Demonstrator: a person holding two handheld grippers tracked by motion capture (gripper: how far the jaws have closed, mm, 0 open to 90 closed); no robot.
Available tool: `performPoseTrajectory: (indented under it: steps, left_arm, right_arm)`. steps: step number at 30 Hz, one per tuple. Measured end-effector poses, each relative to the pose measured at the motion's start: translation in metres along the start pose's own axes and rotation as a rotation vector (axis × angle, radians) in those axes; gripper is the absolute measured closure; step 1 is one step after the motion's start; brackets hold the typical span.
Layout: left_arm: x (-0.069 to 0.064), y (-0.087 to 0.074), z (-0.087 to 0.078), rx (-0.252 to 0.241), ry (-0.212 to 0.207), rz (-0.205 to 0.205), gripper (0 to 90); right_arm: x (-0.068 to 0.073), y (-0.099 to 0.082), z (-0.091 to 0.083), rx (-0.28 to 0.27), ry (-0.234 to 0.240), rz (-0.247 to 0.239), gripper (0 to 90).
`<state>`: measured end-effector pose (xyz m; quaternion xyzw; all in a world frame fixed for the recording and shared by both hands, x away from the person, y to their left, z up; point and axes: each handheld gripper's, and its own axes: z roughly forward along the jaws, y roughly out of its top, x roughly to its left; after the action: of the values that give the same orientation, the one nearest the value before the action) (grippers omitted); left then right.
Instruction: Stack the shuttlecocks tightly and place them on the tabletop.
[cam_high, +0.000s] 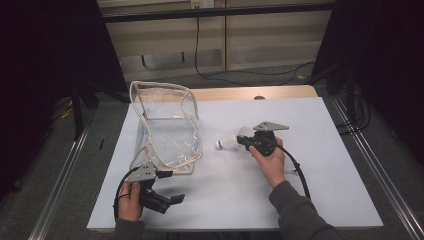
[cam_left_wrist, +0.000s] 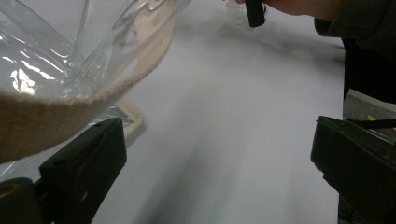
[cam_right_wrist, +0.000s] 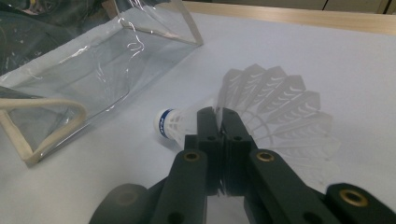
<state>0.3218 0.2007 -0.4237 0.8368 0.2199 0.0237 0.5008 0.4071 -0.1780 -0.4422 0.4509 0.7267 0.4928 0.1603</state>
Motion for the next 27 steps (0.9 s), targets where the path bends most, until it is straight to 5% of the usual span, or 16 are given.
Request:
performPoseTrajectory:
  steps: [27]
  left_arm:
    - [-0.0004,0.0002,0.0008,-0.003,-0.001,-0.002,3.5]
  right_arm:
    - [-0.0085,-0.0064,-0.0078,0.036,-0.044,0.020,78.4]
